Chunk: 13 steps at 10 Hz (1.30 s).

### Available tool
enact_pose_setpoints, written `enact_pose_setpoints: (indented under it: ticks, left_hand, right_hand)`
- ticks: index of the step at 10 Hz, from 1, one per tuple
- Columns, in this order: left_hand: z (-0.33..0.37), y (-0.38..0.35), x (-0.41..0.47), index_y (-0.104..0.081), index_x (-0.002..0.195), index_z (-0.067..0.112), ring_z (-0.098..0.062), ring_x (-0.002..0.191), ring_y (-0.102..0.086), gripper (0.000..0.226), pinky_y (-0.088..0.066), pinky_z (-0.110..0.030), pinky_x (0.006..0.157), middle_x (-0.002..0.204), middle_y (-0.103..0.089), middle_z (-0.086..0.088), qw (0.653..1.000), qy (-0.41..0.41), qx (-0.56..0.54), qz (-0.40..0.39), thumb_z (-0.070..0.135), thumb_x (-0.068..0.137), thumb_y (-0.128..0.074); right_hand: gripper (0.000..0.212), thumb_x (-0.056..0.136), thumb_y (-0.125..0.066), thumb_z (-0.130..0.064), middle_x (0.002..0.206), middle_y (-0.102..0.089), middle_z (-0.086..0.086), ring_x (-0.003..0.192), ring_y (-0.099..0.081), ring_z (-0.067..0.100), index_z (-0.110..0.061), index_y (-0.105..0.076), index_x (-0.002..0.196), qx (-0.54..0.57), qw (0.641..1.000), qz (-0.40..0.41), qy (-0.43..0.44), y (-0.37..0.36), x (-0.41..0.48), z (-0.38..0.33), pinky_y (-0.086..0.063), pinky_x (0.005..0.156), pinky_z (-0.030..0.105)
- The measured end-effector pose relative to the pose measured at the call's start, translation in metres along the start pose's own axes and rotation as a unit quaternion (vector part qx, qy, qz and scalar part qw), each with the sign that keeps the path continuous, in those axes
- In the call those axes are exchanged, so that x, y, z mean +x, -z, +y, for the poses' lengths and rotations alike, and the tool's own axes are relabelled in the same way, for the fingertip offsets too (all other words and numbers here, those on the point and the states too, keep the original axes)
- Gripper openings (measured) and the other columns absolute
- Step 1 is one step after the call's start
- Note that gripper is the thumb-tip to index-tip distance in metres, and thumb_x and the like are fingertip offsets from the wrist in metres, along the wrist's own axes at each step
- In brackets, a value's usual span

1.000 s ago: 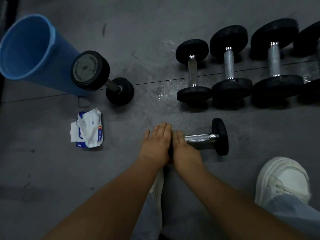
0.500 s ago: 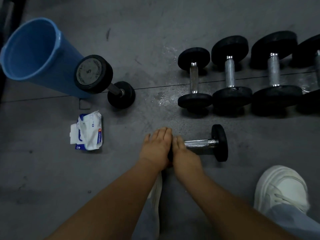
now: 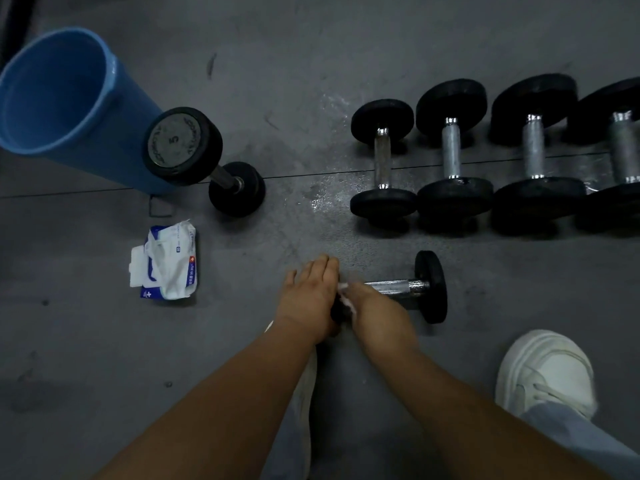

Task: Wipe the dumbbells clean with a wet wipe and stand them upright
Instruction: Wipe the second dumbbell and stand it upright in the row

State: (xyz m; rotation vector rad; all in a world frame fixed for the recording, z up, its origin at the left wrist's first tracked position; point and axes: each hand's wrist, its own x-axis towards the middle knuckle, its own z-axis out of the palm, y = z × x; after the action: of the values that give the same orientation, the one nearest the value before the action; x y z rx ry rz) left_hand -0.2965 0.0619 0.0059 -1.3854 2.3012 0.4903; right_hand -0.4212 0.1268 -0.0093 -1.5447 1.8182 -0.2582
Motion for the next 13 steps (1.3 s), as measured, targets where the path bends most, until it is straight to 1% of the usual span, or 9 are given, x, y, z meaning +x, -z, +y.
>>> enact_pose_setpoints:
  ticks: [1, 2, 4, 5, 9, 10, 11, 12, 13]
  left_hand:
    - [0.000, 0.010, 0.008, -0.013, 0.152, 0.020, -0.019, 0.145, -0.024, 0.115, -0.020, -0.044, 0.118, 0.159, -0.020, -0.001, 1.000, -0.002, 0.009, -0.028, 0.043, 0.063, -0.083]
    - [0.002, 0.016, 0.008, -0.014, 0.151, 0.021, -0.019, 0.145, -0.026, 0.118, -0.020, -0.043, 0.118, 0.159, -0.020, -0.001, 0.999, -0.002, 0.009, -0.037, 0.042, 0.060, -0.085]
    - [0.005, 0.006, -0.001, -0.013, 0.152, 0.020, -0.017, 0.145, -0.025, 0.115, -0.019, -0.036, 0.117, 0.160, -0.018, 0.000, 1.000, 0.003, -0.005, -0.005, 0.041, 0.062, -0.082]
    - [0.004, 0.004, -0.001, -0.015, 0.152, 0.021, -0.017, 0.145, -0.026, 0.113, -0.020, -0.037, 0.118, 0.160, -0.018, 0.000, 1.000, 0.001, -0.019, -0.005, 0.043, 0.064, -0.082]
    - [0.009, 0.020, -0.004, -0.009, 0.155, 0.021, -0.023, 0.142, -0.031, 0.114, -0.024, -0.036, 0.115, 0.162, -0.016, 0.000, 0.999, 0.019, -0.030, -0.035, 0.043, 0.069, -0.081]
    - [0.010, 0.021, -0.007, -0.007, 0.155, 0.022, -0.022, 0.144, -0.028, 0.112, -0.024, -0.036, 0.114, 0.163, -0.012, 0.001, 0.999, 0.020, -0.027, -0.038, 0.041, 0.071, -0.079]
    - [0.010, 0.021, -0.008, -0.009, 0.155, 0.021, -0.022, 0.142, -0.029, 0.110, -0.024, -0.035, 0.114, 0.162, -0.013, 0.000, 0.999, 0.015, -0.031, -0.032, 0.039, 0.072, -0.079]
    - [0.010, 0.020, -0.008, -0.008, 0.155, 0.020, -0.023, 0.143, -0.029, 0.113, -0.023, -0.035, 0.115, 0.163, -0.012, 0.000, 0.999, 0.010, -0.029, -0.033, 0.041, 0.070, -0.080]
    - [0.009, 0.019, -0.006, -0.009, 0.155, 0.020, -0.021, 0.142, -0.030, 0.115, -0.021, -0.035, 0.116, 0.162, -0.013, 0.000, 0.999, 0.009, -0.028, -0.029, 0.043, 0.068, -0.081]
  right_hand:
    - [0.039, 0.092, -0.052, -0.004, 0.101, -0.072, 0.002, 0.076, -0.067, 0.011, -0.028, -0.070, 0.116, 0.327, 0.917, 0.123, -0.191, 0.005, -0.025, 0.006, -0.050, 0.069, 0.017]
    - [0.026, 0.100, -0.047, -0.016, 0.089, -0.065, 0.013, 0.067, -0.063, 0.020, -0.009, -0.065, 0.116, 0.678, 0.553, 0.189, -0.446, 0.003, -0.040, 0.007, -0.050, 0.051, 0.022]
    - [0.011, 0.101, -0.037, -0.002, 0.086, -0.053, 0.014, 0.069, -0.056, 0.018, 0.000, -0.048, 0.100, 0.882, 0.145, 0.229, -0.385, 0.044, -0.010, 0.011, -0.055, 0.047, 0.022]
    - [0.012, 0.099, -0.038, 0.004, 0.085, -0.051, 0.014, 0.068, -0.055, 0.017, -0.001, -0.046, 0.093, 0.905, 0.102, 0.203, -0.360, 0.047, 0.000, 0.004, -0.054, 0.048, 0.020]
    - [0.018, 0.102, -0.044, -0.007, 0.089, -0.052, 0.012, 0.073, -0.058, 0.018, -0.010, -0.048, 0.119, 0.836, 0.245, 0.233, -0.433, 0.054, 0.018, -0.008, -0.055, 0.059, 0.024]
    - [0.018, 0.101, -0.046, -0.007, 0.080, -0.058, 0.010, 0.056, -0.058, 0.013, -0.011, -0.054, 0.117, 0.786, 0.338, 0.257, -0.449, 0.037, -0.004, -0.016, -0.048, 0.040, 0.017]
    - [0.024, 0.098, -0.049, -0.004, 0.082, -0.068, 0.008, 0.055, -0.064, 0.011, -0.014, -0.061, 0.117, 0.690, 0.567, 0.268, -0.361, 0.024, -0.017, -0.032, -0.052, 0.048, 0.022]
    - [0.051, 0.096, -0.049, -0.006, 0.144, -0.050, 0.000, 0.117, -0.059, 0.013, -0.024, -0.046, 0.144, 0.318, 0.899, 0.213, -0.213, 0.031, -0.010, -0.017, -0.048, 0.097, 0.027]
    - [0.072, 0.098, -0.041, -0.009, 0.163, 0.009, -0.007, 0.117, -0.057, 0.017, -0.024, 0.000, 0.156, 0.089, 0.968, 0.098, -0.212, 0.024, -0.027, 0.013, -0.048, 0.091, 0.029]
